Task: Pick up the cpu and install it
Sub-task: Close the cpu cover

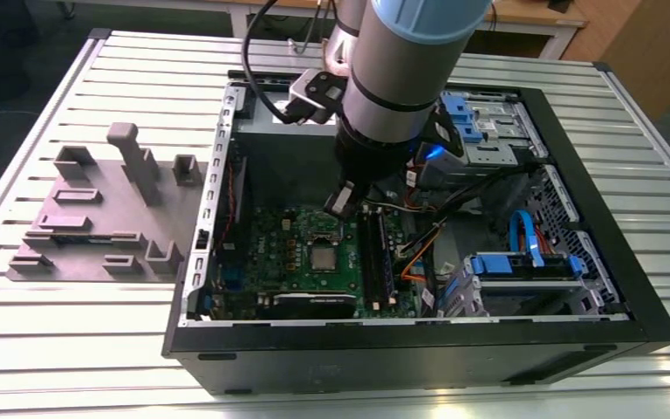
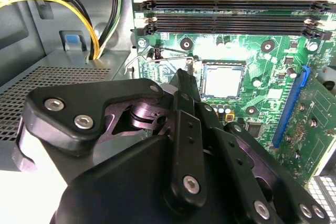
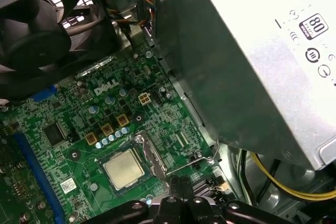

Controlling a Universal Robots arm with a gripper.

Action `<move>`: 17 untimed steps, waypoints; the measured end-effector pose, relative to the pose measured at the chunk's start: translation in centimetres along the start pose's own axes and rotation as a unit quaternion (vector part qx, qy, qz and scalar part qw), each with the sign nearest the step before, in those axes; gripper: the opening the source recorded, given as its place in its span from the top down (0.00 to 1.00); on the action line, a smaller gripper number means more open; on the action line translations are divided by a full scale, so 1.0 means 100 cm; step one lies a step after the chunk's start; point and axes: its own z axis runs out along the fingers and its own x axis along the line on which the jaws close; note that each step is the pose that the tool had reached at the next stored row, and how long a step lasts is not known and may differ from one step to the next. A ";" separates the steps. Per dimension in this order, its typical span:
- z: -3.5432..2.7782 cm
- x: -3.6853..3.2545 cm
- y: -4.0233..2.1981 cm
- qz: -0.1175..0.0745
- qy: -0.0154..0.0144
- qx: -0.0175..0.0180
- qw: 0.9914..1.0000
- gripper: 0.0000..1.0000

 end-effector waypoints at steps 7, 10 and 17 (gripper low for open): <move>-0.0004 0.0026 -0.0016 0.000 0.000 0.000 1.000 0.90; -0.0005 0.0040 -0.0024 0.000 0.000 0.000 1.000 0.90; -0.0009 0.0067 -0.0039 0.000 0.000 0.000 1.000 0.90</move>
